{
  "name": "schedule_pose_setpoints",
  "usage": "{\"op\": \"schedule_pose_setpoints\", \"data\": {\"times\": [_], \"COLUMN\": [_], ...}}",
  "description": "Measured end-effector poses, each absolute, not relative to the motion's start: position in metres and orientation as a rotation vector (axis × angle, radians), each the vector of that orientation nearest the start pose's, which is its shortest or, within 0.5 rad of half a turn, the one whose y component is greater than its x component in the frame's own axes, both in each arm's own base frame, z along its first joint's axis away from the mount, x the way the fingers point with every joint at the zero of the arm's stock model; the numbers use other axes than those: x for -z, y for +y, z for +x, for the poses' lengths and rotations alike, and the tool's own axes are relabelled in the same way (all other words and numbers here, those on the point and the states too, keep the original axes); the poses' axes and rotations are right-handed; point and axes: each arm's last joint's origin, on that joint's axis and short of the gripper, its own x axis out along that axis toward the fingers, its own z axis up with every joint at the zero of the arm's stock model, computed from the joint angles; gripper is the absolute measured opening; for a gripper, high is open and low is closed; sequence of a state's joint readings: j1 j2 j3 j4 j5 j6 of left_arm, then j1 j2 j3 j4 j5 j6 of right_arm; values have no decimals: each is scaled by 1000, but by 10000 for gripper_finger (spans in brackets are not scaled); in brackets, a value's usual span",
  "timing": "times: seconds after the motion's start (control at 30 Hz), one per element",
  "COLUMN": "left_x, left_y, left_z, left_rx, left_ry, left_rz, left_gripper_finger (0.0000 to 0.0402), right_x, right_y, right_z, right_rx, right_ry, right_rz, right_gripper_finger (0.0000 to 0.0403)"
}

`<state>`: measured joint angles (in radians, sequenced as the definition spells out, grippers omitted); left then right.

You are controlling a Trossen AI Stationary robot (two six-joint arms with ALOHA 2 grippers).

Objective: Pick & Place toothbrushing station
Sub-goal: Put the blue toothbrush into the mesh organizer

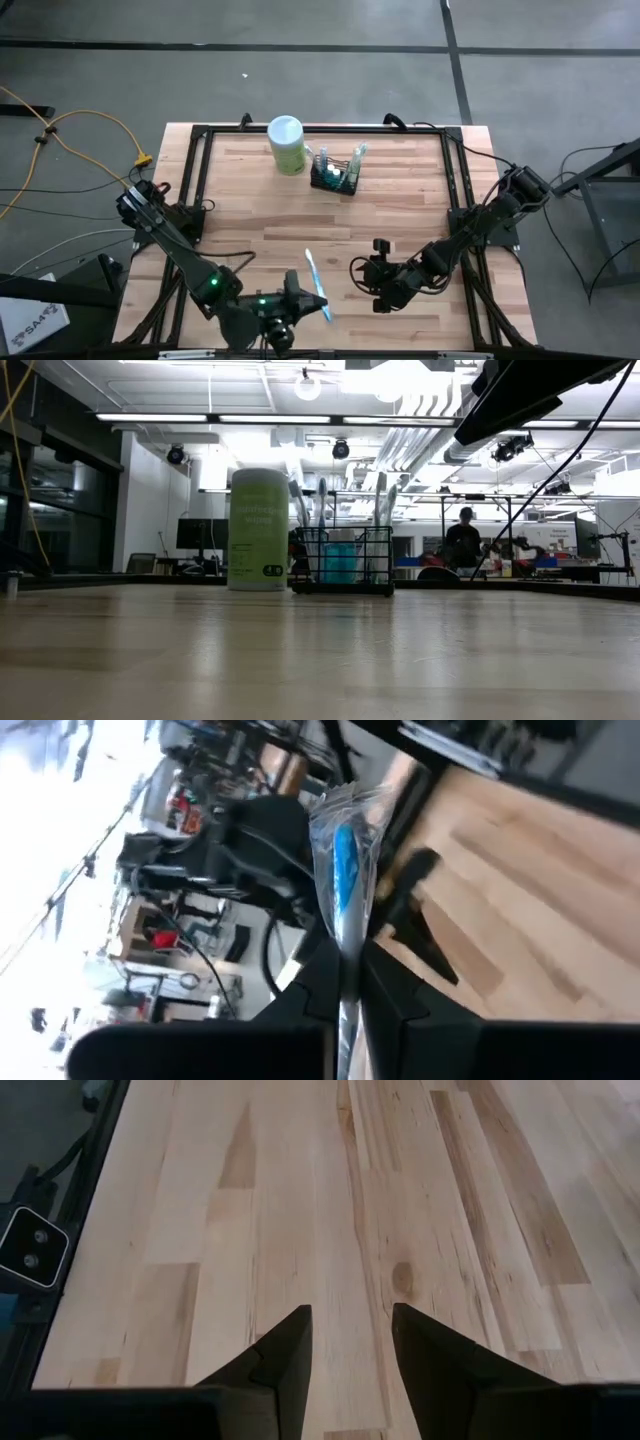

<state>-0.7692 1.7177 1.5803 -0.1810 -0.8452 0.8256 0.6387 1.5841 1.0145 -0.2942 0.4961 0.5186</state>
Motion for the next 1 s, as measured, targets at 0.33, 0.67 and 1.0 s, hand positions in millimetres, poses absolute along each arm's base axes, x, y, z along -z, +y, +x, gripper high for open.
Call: {"op": "schedule_pose_setpoints", "data": {"times": [0.33, 0.67, 1.0], "left_x": [-322, -288, -282], "left_y": [-279, -297, -313], "left_z": [311, 316, 304], "left_rx": [6, 8, 69], "left_ry": [350, 413, 386], "left_rz": [1447, 1634, 1713], "left_gripper_finger": [10, 10, 10], "right_x": [-225, -235, -247], "right_y": [187, 184, 170], "right_z": [276, 290, 306], "right_rx": [9, -194, -288], "right_ry": [609, 598, 528], "right_rz": [102, 324, 513], "right_gripper_finger": [133, 133, 133]}}
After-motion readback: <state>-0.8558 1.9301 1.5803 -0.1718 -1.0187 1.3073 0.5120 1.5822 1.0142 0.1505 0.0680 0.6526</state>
